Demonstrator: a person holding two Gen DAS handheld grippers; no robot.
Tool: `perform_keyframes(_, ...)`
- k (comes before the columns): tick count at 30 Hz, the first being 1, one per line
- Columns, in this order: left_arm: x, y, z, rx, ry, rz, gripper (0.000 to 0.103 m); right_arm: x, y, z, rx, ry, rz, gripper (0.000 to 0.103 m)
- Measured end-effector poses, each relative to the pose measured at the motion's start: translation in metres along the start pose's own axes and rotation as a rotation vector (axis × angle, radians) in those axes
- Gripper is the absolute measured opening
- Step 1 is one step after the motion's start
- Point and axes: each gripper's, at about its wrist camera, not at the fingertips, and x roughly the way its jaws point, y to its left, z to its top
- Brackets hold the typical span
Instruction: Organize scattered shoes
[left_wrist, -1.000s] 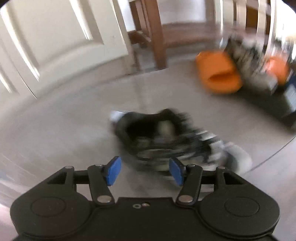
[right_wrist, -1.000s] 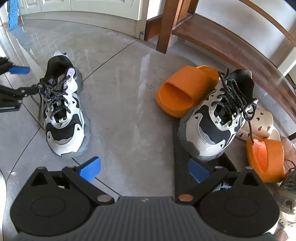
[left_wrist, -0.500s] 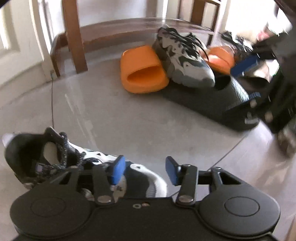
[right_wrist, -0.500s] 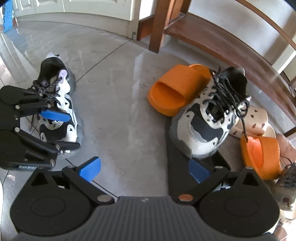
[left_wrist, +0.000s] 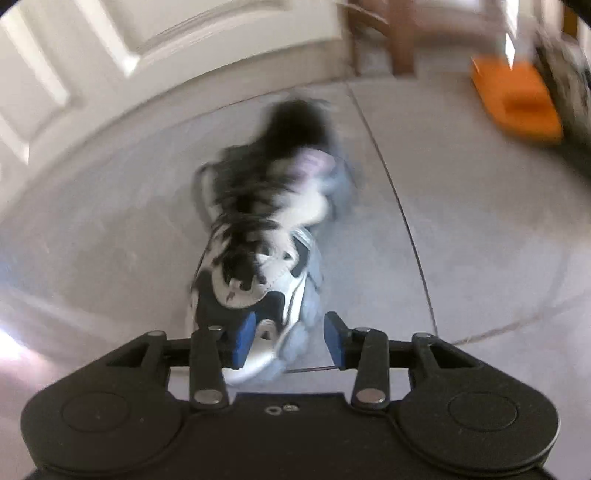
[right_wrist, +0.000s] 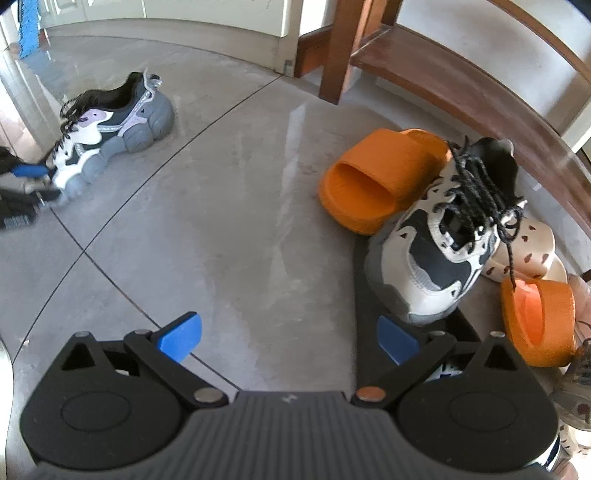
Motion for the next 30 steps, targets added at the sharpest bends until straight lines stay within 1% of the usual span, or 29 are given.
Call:
perform_keyframes(1, -0.006, 0.001, 0.002, -0.035, -0.023, -0.039, 0.041, -0.001, 0.001, 0.002, 0.000, -0.008, -0.006, 0.102)
perform_keyframes(2, -0.009, -0.002, 0.004, -0.031, -0.044, -0.046, 0.042, -0.002, -0.001, 0.005, 0.016, -0.020, -0.009, 0.102)
perform_keyframes(4, -0.020, -0.018, 0.007, 0.014, -0.122, -0.063, 0.044, -0.006, -0.004, 0.011, 0.046, -0.042, -0.015, 0.102)
perform_keyframes(5, -0.023, -0.025, 0.011, 0.037, -0.158, -0.065, 0.049, -0.008, -0.005, 0.012, 0.052, -0.050, -0.019, 0.102)
perform_keyframes(6, -0.025, -0.033, 0.013, 0.068, -0.195, -0.057, 0.053, -0.010, -0.005, 0.013, 0.057, -0.059, -0.023, 0.102)
perform_keyframes(8, -0.026, -0.045, 0.020, 0.141, -0.243, -0.019, 0.054, -0.014, -0.005, 0.013, 0.062, -0.067, -0.030, 0.102)
perform_keyframes(9, -0.024, -0.051, 0.024, 0.218, -0.284, 0.025, 0.053, -0.014, -0.006, 0.013, 0.062, -0.065, -0.032, 0.102)
perform_keyframes(11, -0.021, -0.055, 0.027, 0.280, -0.319, 0.065, 0.053, -0.013, -0.006, 0.009, 0.062, -0.050, -0.034, 0.102)
perform_keyframes(12, -0.015, -0.056, 0.034, 0.341, -0.346, 0.092, 0.053, -0.012, -0.006, 0.007, 0.063, -0.043, -0.035, 0.102)
perform_keyframes(13, -0.006, -0.052, 0.038, 0.377, -0.337, 0.098, 0.053, -0.011, -0.006, 0.007, 0.063, -0.039, -0.034, 0.102)
perform_keyframes(15, 0.003, -0.053, 0.044, 0.428, -0.278, 0.096, 0.051, -0.011, -0.006, 0.007, 0.067, -0.037, -0.029, 0.102)
perform_keyframes(16, 0.013, -0.053, 0.048, 0.456, -0.219, 0.095, 0.050, -0.011, -0.006, 0.008, 0.068, -0.037, -0.026, 0.102)
perform_keyframes(17, 0.020, -0.054, 0.050, 0.464, -0.189, 0.099, 0.041, -0.011, -0.005, 0.008, 0.066, -0.042, -0.024, 0.102)
perform_keyframes(18, 0.026, -0.055, 0.051, 0.471, -0.163, 0.106, 0.035, -0.012, -0.004, 0.009, 0.064, -0.045, -0.024, 0.102)
perform_keyframes(19, 0.029, -0.055, 0.051, 0.481, -0.167, 0.126, 0.029, -0.013, -0.002, 0.010, 0.058, -0.051, -0.022, 0.102)
perform_keyframes(21, 0.032, -0.057, 0.051, 0.501, -0.173, 0.156, 0.028, -0.014, 0.001, 0.012, 0.048, -0.058, -0.019, 0.102)
perform_keyframes(22, 0.031, -0.054, 0.051, 0.485, -0.172, 0.161, 0.028, -0.014, 0.003, 0.012, 0.046, -0.057, -0.018, 0.102)
perform_keyframes(26, 0.028, -0.035, 0.053, 0.358, -0.155, 0.202, 0.024, -0.014, 0.006, 0.014, 0.040, -0.058, -0.019, 0.102)
perform_keyframes(27, 0.027, -0.027, 0.051, 0.315, -0.145, 0.223, 0.024, -0.014, 0.007, 0.014, 0.038, -0.061, -0.019, 0.102)
perform_keyframes(28, 0.027, -0.017, 0.049, 0.274, -0.129, 0.250, 0.024, -0.015, 0.008, 0.016, 0.032, -0.069, -0.022, 0.102)
perform_keyframes(29, 0.027, -0.015, 0.048, 0.263, -0.126, 0.256, 0.026, -0.016, 0.008, 0.017, 0.029, -0.075, -0.028, 0.102)
perform_keyframes(30, 0.027, -0.011, 0.048, 0.232, -0.126, 0.269, 0.027, -0.016, 0.008, 0.017, 0.030, -0.077, -0.032, 0.102)
